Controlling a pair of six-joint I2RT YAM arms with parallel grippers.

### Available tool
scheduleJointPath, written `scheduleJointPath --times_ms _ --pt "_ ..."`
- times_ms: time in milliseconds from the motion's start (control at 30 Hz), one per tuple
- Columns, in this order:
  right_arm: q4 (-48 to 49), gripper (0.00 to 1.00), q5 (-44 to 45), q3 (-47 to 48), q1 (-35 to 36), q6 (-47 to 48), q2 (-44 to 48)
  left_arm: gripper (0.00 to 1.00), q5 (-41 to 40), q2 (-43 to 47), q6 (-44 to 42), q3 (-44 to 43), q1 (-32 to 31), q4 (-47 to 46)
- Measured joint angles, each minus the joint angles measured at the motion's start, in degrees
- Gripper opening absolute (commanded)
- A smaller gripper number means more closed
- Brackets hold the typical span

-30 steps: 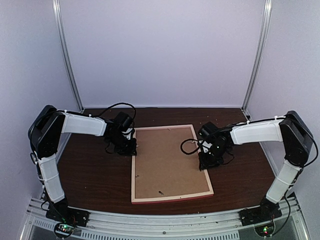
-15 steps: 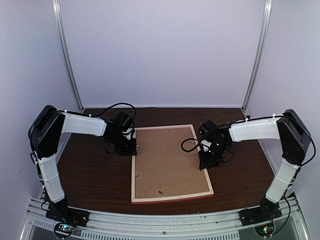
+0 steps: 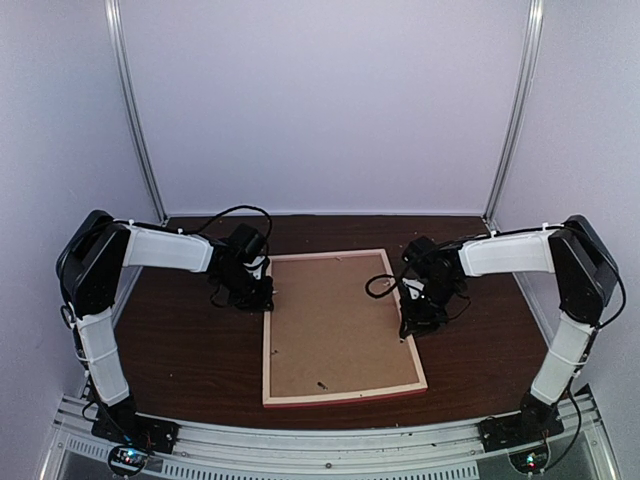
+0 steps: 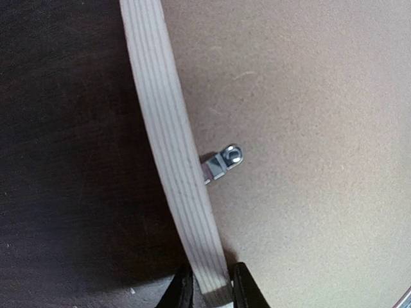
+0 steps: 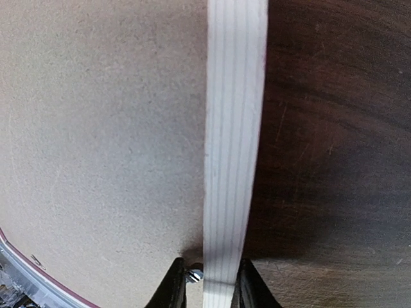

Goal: Put the photo into the frame
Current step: Press the fastener onto the backboard.

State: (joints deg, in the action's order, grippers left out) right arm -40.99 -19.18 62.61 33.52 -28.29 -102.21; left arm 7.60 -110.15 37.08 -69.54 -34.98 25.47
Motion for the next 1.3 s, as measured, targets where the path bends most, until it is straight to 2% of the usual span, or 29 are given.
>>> scheduleJointPath --times_ms 233,433,567,733,1300 --pt "-1.9 0.14 -2.5 1.8 -1.4 3.8 -1.6 0.20 0.0 0.0 0.0 0.0 0.0 0.0" --pt "-3.3 0.30 -3.3 3.4 -1.9 9.0 -2.8 0.20 0.0 0.0 0.0 0.0 0.0 0.0" --pt "-2.6 0.32 -5.0 3.4 -2.5 11.0 -3.1 0.20 0.0 0.0 0.0 0.0 0.0 0.0" --pt "-2.5 0.32 -6.5 3.1 -3.2 12.3 -3.1 0.20 0.0 0.0 0.0 -0.1 0.0 0.1" --pt "-5.9 0.17 -5.0 4.9 -3.5 15.0 -4.0 0.20 0.0 -0.1 -0.1 -0.3 0.0 0.3"
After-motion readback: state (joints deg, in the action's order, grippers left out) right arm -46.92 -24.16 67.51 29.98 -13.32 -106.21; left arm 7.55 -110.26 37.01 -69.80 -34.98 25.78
